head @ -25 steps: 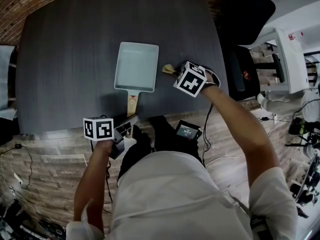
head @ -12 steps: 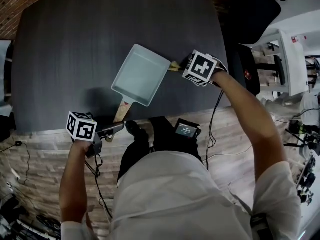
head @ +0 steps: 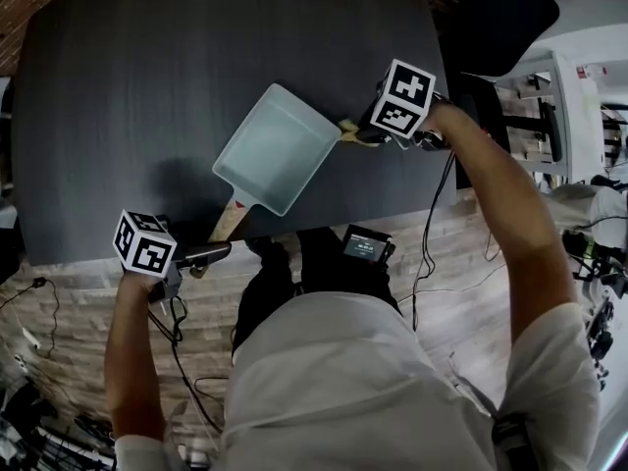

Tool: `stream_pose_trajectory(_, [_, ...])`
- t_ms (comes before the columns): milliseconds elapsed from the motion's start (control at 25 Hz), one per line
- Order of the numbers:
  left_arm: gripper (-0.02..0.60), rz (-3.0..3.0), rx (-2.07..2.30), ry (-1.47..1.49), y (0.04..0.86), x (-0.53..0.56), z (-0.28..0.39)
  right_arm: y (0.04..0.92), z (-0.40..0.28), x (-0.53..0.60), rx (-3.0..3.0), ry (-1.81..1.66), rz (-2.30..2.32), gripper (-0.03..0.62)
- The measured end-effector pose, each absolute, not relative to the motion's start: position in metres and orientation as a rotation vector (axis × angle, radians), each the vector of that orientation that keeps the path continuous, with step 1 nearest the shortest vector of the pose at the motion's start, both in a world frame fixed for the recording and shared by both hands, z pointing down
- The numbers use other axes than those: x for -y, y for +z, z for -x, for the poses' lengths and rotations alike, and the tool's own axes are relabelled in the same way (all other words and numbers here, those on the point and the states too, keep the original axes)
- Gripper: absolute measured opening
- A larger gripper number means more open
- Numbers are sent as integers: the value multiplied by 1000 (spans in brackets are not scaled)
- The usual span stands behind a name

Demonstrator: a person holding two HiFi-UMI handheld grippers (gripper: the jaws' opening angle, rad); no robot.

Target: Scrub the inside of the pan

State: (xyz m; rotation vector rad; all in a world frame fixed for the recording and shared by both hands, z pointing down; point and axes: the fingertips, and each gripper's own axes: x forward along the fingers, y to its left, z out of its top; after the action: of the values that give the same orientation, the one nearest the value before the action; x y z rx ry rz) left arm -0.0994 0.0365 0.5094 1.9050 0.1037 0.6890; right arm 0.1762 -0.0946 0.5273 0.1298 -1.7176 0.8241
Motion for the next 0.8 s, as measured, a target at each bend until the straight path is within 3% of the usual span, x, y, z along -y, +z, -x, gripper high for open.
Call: stream_pose_trajectory(800, [126,-1940,-185,793,510,-32,108,522,-155,92,1696,971,99,40])
